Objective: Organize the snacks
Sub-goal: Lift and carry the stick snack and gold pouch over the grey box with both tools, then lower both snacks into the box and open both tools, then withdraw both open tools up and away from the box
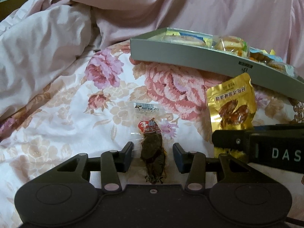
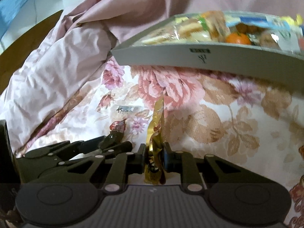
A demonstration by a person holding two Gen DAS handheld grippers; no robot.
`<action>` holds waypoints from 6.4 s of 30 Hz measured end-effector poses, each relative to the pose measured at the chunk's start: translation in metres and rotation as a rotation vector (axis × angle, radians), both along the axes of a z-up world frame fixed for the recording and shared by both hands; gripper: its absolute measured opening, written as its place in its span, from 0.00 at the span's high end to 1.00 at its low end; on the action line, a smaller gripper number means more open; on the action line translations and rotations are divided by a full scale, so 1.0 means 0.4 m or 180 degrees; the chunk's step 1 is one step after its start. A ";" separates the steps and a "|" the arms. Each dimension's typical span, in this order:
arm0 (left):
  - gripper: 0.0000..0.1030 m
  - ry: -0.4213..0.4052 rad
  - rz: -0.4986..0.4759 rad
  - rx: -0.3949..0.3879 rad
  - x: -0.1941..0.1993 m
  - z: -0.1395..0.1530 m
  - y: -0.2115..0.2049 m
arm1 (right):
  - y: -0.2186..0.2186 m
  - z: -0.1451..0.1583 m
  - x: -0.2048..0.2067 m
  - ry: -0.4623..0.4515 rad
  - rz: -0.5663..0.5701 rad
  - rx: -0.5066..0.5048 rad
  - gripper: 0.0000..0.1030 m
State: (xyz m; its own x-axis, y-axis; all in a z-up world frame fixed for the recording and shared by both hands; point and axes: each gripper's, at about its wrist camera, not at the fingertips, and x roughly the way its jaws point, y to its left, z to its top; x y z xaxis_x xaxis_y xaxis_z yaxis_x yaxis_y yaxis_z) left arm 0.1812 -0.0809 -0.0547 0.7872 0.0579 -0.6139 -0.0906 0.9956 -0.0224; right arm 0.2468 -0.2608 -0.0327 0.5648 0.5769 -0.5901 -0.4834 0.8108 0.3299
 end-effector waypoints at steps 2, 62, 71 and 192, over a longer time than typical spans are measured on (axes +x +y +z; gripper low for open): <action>0.55 -0.0059 0.0012 0.0019 -0.006 0.008 -0.004 | 0.001 0.009 -0.008 -0.0116 -0.0006 -0.0032 0.82; 0.54 -0.0708 -0.0096 -0.0278 0.392 0.251 -0.098 | -0.171 0.143 0.213 -0.1548 -0.1355 0.0665 0.81; 0.54 -0.0659 -0.0084 -0.0316 0.394 0.249 -0.096 | -0.161 0.147 0.214 -0.1522 -0.1318 0.0618 0.81; 0.01 -0.0949 0.0223 0.0008 -0.037 0.335 -0.003 | -0.157 0.199 -0.137 -0.2035 -0.1685 0.0136 0.00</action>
State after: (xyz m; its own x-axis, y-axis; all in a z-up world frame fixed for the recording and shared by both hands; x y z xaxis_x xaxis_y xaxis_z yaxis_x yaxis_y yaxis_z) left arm 0.1664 -0.0821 0.0794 0.9267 0.1197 -0.3561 -0.1489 0.9873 -0.0558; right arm 0.1920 -0.3237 0.0469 0.9868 0.1551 -0.0469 -0.1461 0.9768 0.1568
